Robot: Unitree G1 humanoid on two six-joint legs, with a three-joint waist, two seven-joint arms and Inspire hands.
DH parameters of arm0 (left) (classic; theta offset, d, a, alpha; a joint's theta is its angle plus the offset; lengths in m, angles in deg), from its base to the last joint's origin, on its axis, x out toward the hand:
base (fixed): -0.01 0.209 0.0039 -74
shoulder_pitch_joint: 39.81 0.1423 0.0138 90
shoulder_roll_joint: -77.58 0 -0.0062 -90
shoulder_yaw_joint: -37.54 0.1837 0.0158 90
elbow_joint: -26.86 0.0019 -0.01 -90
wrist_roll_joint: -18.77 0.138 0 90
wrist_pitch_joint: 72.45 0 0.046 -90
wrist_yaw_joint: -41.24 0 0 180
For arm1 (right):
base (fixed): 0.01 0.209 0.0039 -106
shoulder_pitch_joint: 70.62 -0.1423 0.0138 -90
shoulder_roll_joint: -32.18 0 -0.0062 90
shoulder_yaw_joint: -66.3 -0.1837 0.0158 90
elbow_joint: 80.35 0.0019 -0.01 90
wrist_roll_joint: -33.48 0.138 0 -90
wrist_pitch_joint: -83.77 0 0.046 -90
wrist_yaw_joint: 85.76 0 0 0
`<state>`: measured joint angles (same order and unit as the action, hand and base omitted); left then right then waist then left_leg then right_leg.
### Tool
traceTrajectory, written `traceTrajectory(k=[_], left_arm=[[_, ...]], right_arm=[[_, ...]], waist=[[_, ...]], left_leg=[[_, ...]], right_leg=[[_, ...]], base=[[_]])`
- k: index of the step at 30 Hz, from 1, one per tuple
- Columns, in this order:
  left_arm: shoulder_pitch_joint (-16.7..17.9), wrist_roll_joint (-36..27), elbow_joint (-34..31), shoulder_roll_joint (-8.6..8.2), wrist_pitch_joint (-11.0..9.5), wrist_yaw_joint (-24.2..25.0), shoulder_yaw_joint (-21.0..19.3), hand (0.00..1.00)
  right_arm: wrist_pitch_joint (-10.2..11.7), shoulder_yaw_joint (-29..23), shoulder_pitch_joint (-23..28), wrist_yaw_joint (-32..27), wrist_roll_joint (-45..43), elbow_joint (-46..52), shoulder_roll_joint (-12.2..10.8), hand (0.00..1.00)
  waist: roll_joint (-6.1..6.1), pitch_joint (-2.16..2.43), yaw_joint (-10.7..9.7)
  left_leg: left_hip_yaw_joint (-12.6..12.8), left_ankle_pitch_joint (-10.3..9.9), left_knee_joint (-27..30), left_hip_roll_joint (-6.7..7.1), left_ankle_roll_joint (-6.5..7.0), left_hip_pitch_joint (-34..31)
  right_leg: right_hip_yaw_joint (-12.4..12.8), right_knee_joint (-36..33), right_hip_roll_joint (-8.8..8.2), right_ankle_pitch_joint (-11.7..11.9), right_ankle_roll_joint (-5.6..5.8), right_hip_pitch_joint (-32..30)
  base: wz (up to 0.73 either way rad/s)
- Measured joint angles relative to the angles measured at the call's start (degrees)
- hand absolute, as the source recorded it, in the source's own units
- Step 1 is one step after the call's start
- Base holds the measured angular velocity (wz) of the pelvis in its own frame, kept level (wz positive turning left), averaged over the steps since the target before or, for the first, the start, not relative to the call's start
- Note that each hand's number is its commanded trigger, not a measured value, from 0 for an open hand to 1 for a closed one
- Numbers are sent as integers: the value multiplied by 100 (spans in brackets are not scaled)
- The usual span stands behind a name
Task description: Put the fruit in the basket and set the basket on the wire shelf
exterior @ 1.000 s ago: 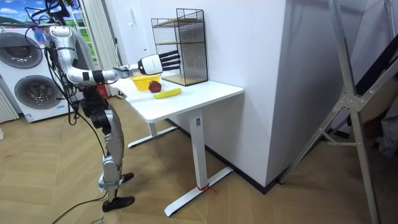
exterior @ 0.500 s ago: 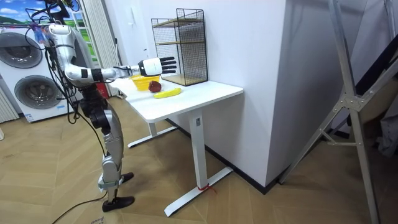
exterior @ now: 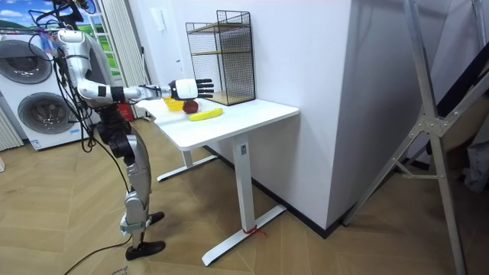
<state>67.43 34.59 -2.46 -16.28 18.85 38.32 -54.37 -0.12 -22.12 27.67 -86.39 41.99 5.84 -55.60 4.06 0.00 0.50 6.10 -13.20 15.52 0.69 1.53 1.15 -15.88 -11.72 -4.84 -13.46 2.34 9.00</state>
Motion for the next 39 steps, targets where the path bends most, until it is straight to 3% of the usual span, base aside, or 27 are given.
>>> traceTrajectory(k=[17,27,39], left_arm=[[-139,1,0,0,-2,28,38,0],[-212,1,125,-8,13,132,38,0],[-273,8,123,-34,13,246,39,0]], right_arm=[[-5,125,0,522,8,-44,3,0],[-195,231,-8,847,-185,-80,1,0],[-247,228,-19,1153,-267,-252,-2,0]], waist=[[13,0,123],[-8,-15,157],[-40,-35,155]], left_leg=[[-4,0,8,-1,0,-1],[-71,5,49,4,7,-63],[-109,-4,203,-3,18,-165]], right_leg=[[-30,1,-3,1,0,10],[-150,3,-12,3,3,8],[-195,-11,-5,9,-6,-4]], base=[[0],[5],[1]])
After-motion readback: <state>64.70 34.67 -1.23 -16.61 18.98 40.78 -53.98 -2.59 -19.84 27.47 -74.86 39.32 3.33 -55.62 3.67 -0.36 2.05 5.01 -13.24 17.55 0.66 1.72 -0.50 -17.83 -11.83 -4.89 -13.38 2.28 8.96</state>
